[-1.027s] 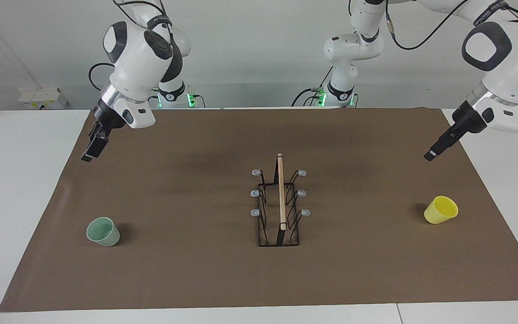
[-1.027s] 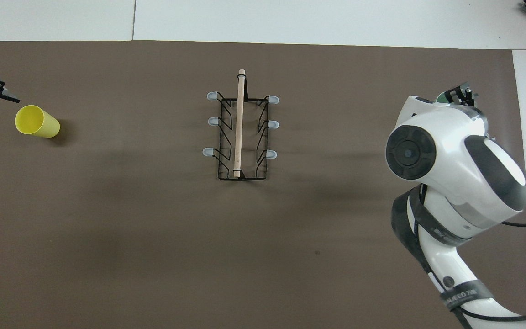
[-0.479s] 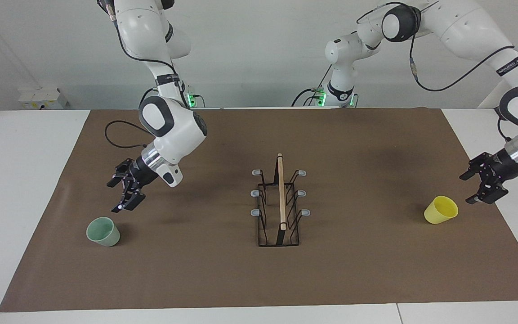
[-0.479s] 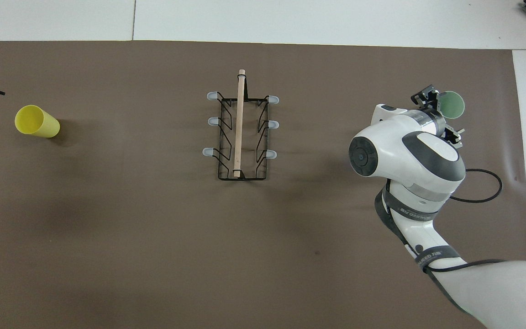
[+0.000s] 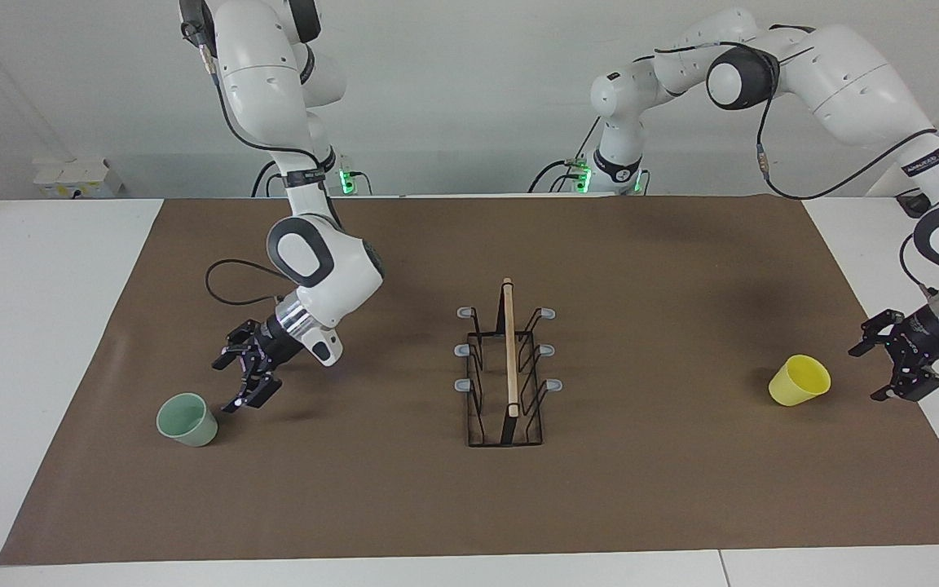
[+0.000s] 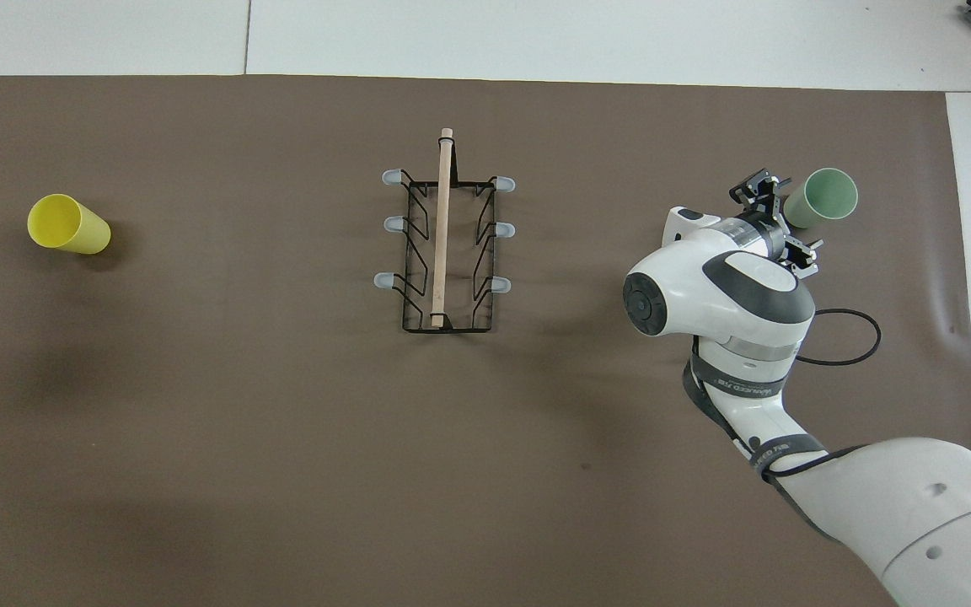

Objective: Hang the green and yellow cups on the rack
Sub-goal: 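Grasp the green cup with the right gripper while the left gripper reaches the yellow cup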

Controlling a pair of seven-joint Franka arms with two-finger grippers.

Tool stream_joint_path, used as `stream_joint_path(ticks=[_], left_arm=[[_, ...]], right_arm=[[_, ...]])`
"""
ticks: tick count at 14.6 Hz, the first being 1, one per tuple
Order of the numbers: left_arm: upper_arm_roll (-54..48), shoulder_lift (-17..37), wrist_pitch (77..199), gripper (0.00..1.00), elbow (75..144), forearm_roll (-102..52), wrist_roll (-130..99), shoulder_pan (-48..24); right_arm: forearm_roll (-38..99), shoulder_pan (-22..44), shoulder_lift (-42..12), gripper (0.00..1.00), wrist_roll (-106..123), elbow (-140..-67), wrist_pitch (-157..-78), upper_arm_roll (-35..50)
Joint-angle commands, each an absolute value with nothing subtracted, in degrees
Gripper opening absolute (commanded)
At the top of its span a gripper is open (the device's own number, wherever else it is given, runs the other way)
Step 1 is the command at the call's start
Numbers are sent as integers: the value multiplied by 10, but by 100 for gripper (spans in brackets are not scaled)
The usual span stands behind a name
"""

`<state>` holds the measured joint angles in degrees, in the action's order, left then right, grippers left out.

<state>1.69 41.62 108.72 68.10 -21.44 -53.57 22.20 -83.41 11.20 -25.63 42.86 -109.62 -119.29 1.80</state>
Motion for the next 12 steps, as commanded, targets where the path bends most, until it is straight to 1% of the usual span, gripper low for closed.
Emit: stream_joint_path(ticks=[1, 2, 5, 8, 10, 12], left_arm=[[17, 431, 1103, 100, 682, -253, -594, 234], [18, 425, 1104, 100, 705, -274, -594, 239], [23, 376, 1113, 100, 807, -348, -619, 255], [23, 326, 1175, 100, 899, -362, -634, 245], [23, 292, 1203, 100, 945, -363, -637, 218], [22, 280, 1215, 100, 965, -366, -652, 224]], right_arm=[[-876, 99, -271, 100, 387, -1099, -1212, 22], [-887, 92, -274, 100, 377, -1102, -1223, 22], [-943, 74, -287, 100, 333, -1110, -1246, 21], [-973, 73, -305, 100, 301, -1112, -1241, 21], [-984, 72, -308, 100, 293, -1114, -1241, 21], [-1001, 69, -309, 100, 285, -1117, -1242, 21]])
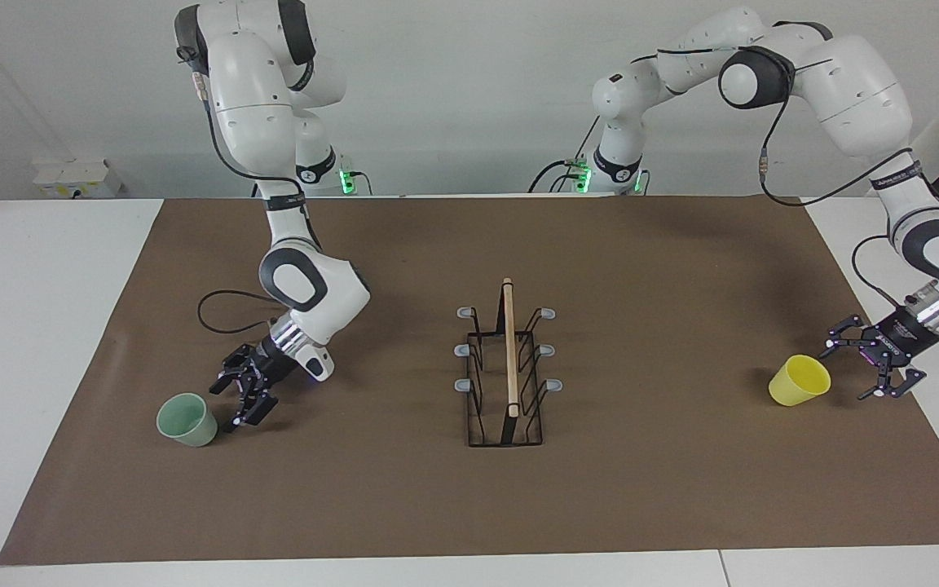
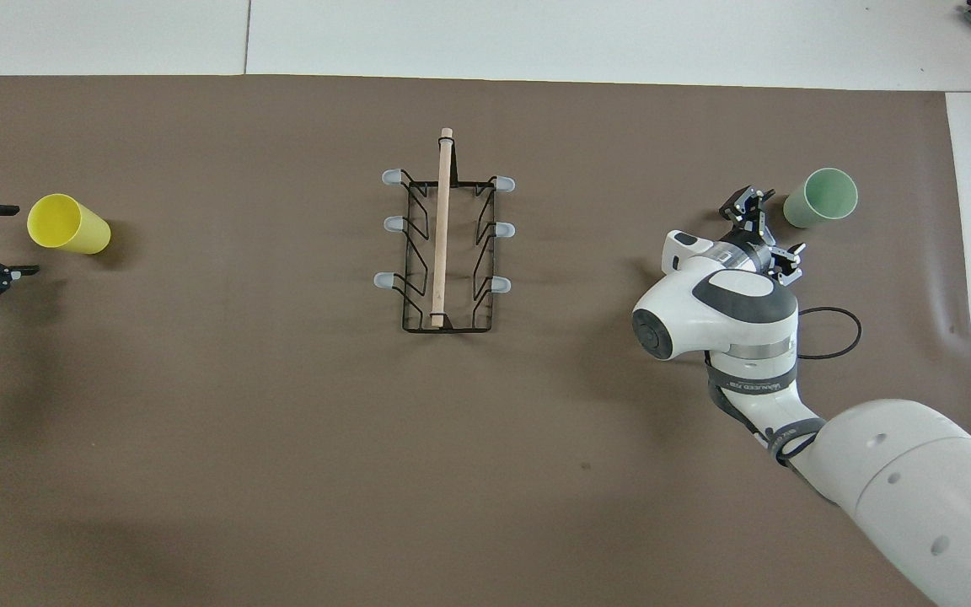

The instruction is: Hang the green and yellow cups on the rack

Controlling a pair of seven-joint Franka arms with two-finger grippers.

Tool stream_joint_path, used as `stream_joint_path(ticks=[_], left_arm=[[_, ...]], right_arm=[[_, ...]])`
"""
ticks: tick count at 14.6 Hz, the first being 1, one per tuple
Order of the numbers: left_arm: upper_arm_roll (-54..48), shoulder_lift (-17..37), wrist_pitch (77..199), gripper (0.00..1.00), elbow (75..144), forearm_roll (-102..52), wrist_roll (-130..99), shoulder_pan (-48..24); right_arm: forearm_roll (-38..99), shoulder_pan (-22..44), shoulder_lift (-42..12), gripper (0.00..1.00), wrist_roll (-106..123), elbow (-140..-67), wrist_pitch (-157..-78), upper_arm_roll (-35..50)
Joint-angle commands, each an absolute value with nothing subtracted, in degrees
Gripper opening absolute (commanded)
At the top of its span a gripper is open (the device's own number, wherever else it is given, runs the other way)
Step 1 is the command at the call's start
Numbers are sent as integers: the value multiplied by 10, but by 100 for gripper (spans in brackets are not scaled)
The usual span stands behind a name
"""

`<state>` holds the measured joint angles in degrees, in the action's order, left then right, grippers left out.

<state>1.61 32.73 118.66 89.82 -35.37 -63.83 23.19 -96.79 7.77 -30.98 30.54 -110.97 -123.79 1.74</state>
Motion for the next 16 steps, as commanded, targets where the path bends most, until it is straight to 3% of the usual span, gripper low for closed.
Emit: stream_joint_path(ticks=[1, 11, 12, 13, 14, 15, 16], left_arm=[[23, 279, 1218, 100, 975, -379, -654, 222], [19, 273, 1353, 100, 1056, -562, -652, 189], [19, 273, 1354, 100, 1055, -569, -652, 188], [19, 273, 1354, 100, 1055, -575, -651, 184], [19, 274, 1358, 100, 1054, -576, -651, 182], [19, 275, 1361, 100, 1053, -576, -650, 180], [19, 277, 1363, 100, 1050, -576, -648, 173]], right_arm=[[-1022, 62, -309, 100, 273, -1123, -1243, 21], [-1180, -10, -310, 100, 211, -1131, -1275, 21], [-1181, -10, -310, 92, 212, -1131, -1276, 21], [-1181, -10, -310, 51, 212, -1131, -1278, 21], [-1181, -10, -310, 21, 212, -1131, -1278, 21], [-1181, -10, -310, 6, 212, -1130, -1278, 21], [-1181, -9, -310, 0, 212, -1130, -1278, 21]])
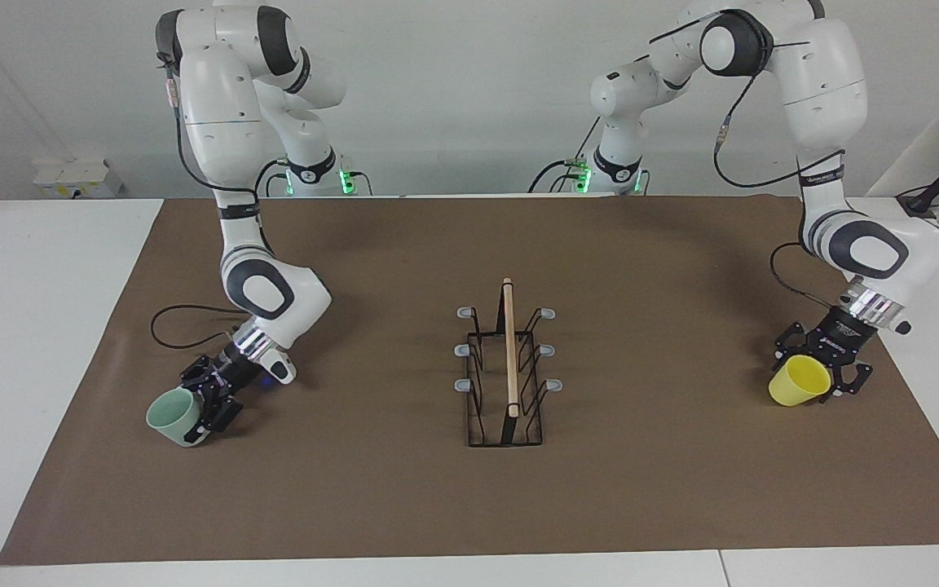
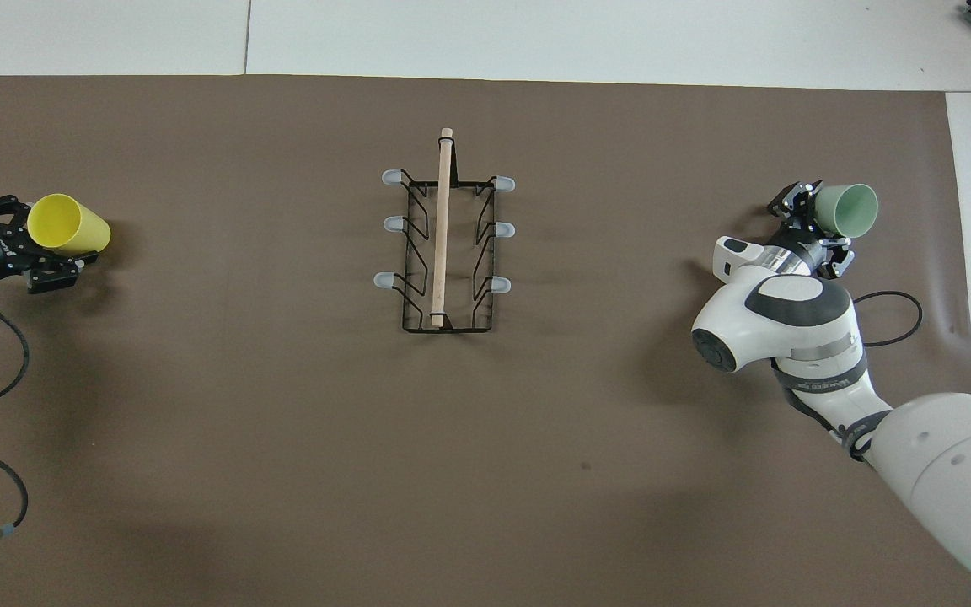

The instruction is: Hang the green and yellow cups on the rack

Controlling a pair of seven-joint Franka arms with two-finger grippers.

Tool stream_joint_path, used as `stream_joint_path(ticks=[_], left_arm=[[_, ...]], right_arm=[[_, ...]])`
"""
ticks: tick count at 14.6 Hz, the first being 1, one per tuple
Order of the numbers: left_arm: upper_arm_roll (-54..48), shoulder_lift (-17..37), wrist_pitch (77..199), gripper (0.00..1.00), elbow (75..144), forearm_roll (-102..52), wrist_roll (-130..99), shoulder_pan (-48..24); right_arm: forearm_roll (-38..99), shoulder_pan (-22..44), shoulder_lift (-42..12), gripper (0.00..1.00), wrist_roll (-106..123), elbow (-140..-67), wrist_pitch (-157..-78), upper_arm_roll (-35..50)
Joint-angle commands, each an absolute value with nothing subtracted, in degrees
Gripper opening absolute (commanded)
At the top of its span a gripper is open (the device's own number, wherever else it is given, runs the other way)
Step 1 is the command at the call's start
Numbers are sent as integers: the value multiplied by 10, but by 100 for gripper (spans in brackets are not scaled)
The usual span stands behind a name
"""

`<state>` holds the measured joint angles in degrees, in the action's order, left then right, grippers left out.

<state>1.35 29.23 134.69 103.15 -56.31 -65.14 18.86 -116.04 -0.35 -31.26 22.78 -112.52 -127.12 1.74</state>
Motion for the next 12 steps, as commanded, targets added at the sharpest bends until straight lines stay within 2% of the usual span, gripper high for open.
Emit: stream_joint_path(ticks=[1, 5, 8, 9, 10, 11, 12], left_arm=[[20, 278, 1364, 100, 1049, -574, -641, 168], [20, 280, 1391, 100, 1049, -572, -608, 149], [21, 279, 1396, 100, 1044, -569, -583, 143], [22, 279, 1398, 72, 1045, -569, -571, 136], [21, 279, 1405, 29, 1045, -568, -556, 134], [22, 278, 1415, 0, 1044, -567, -547, 121], [23, 276, 1423, 0, 1039, -564, -548, 107]], right_arm=[[-1180, -8, -309, 0, 213, -1129, -1276, 21], [-1168, 4, -306, 0, 234, -1125, -1271, 22], [-1082, 4, -288, 0, 300, -1115, -1283, 25], [-1058, 3, -281, 0, 315, -1111, -1302, 25], [-1037, -3, -273, 0, 317, -1109, -1328, 25], [-1023, -7, -265, 0, 321, -1108, -1352, 25], [-1002, -12, -258, 0, 323, -1107, -1375, 25]])
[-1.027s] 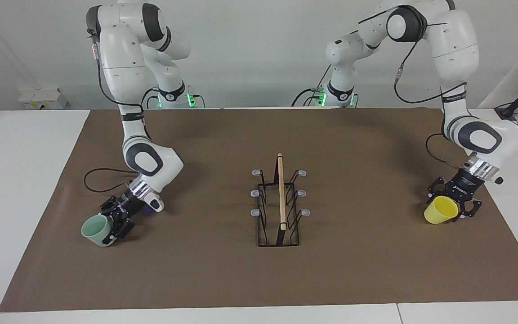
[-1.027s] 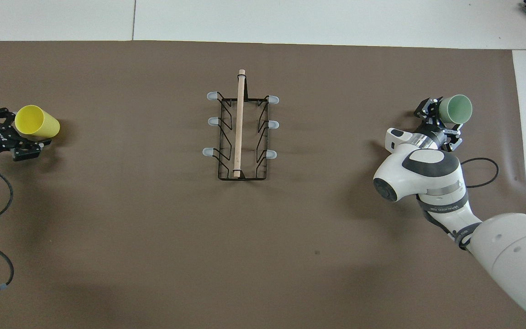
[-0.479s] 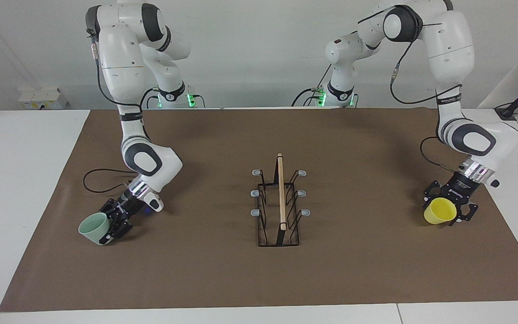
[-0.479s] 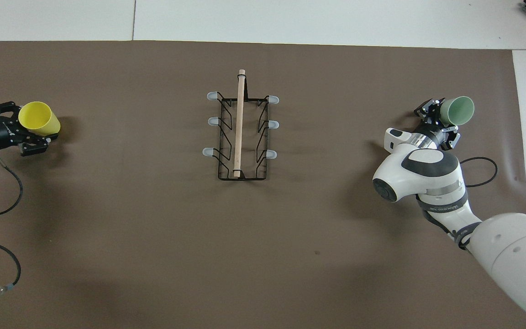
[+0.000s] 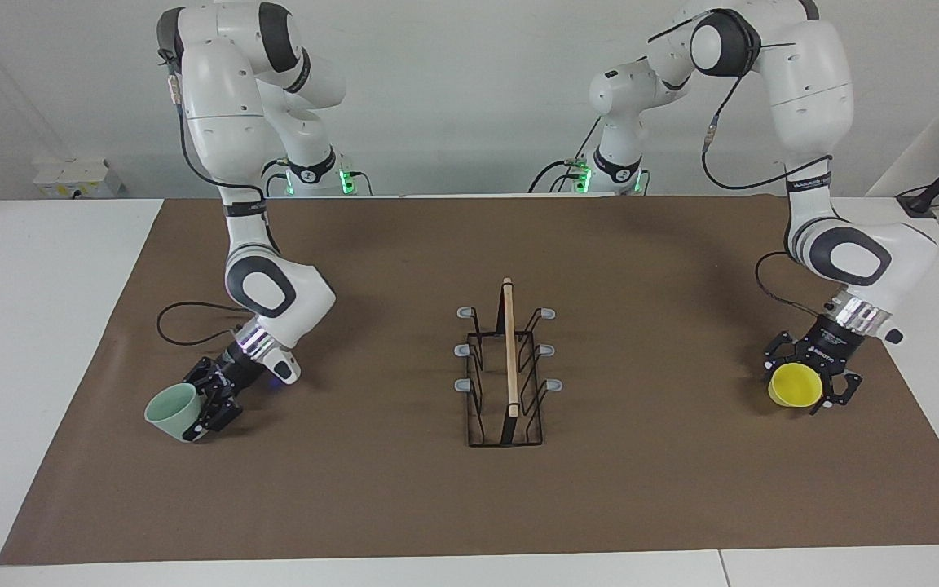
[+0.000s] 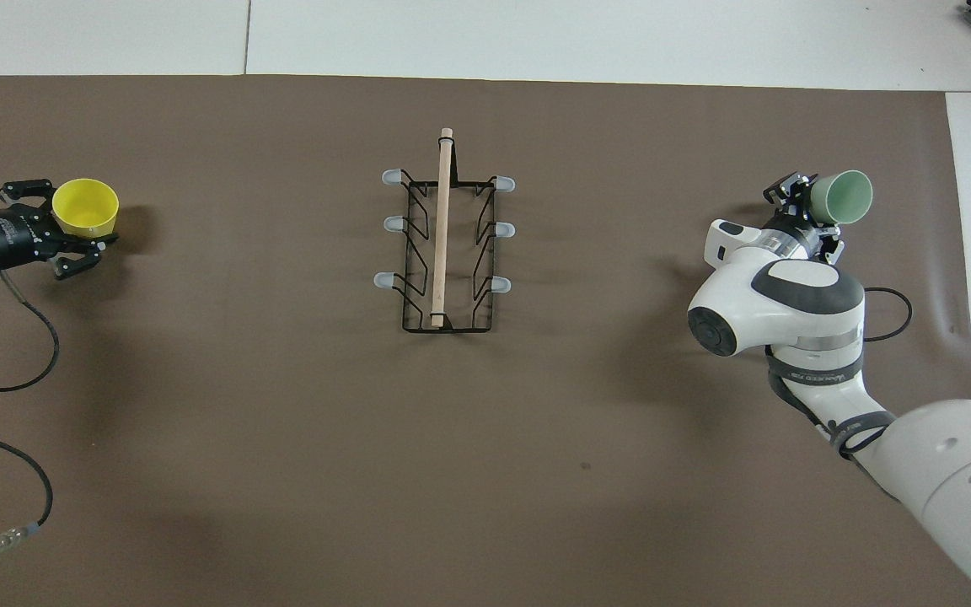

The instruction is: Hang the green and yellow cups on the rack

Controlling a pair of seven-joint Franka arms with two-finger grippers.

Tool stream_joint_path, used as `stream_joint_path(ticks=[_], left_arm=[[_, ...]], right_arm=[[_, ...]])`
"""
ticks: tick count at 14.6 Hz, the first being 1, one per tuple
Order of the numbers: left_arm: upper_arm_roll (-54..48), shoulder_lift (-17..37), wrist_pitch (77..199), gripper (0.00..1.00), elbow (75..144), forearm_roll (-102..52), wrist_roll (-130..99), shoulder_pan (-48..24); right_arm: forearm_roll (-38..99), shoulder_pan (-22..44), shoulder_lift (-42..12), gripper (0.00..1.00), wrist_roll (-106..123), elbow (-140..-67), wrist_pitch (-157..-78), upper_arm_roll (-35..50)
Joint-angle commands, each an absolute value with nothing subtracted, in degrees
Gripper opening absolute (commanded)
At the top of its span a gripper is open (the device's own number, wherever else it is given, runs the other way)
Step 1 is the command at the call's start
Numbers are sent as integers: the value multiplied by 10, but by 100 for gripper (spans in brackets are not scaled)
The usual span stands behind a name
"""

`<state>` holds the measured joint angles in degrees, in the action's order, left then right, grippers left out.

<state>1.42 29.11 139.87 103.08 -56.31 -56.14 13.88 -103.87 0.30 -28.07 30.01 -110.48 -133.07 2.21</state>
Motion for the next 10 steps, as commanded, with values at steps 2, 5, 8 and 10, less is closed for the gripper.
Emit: stream_joint_path(ticks=[2, 5, 8, 10], left_arm=[[23, 271, 1416, 0, 1013, -501, -548, 98], [23, 251, 1412, 0, 987, -430, -556, 78], [23, 212, 1412, 0, 995, -393, -553, 69], [23, 187, 1408, 0, 997, -328, -555, 56]], right_arm=[[-932, -40, -251, 0, 329, -1099, -1425, 25], [-846, -57, -230, 0, 340, -1098, -1461, 25], [-703, -41, -199, 0, 340, -1100, -1452, 38], [-586, -41, -185, 0, 351, -1096, -1433, 55]])
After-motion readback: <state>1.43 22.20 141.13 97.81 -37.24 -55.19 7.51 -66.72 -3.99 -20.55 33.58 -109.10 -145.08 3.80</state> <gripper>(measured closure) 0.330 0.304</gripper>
